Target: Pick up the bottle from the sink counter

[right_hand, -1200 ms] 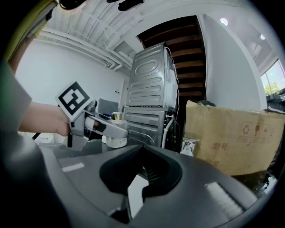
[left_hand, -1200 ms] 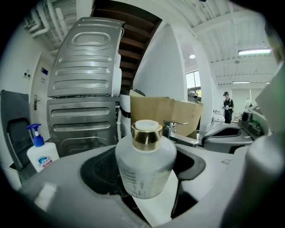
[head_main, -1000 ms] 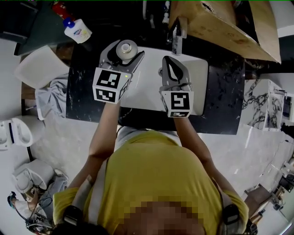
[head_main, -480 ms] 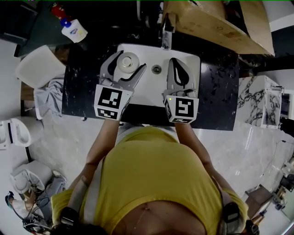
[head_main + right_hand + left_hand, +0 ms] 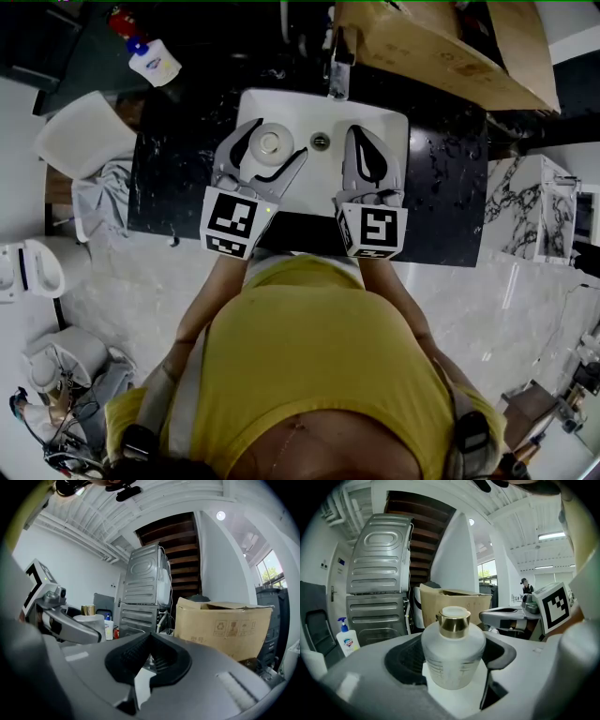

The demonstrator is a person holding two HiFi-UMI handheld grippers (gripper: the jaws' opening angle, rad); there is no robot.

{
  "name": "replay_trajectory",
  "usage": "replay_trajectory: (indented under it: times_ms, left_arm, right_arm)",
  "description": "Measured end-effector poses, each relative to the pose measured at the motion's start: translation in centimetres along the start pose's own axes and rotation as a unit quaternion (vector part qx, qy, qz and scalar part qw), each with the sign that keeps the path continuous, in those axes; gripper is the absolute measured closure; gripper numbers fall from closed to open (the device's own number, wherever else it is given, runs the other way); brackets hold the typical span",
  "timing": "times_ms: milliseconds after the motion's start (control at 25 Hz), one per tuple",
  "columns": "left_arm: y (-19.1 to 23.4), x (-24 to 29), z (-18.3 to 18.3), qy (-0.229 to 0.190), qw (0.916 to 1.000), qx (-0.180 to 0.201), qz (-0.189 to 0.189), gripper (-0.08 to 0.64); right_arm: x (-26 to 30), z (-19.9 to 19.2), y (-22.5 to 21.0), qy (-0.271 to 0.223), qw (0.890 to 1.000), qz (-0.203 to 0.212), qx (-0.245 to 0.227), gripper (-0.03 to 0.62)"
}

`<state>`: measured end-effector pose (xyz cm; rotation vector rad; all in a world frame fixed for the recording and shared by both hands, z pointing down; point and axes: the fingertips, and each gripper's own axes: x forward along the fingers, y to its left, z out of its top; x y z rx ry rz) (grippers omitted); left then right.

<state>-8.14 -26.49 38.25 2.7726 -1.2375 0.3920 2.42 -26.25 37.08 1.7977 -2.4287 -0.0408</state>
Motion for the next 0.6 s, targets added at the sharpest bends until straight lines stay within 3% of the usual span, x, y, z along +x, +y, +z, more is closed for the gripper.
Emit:
replay_trajectory:
  times_ms: [600]
  left_arm:
    - [-0.57,-0.2,-0.2,0.001,0.9999,0.002,-0.011,0.218]
  right_arm:
    - [-0.19,-0.32,0.5,0.008,1.0,0.007,-0.007,0.592]
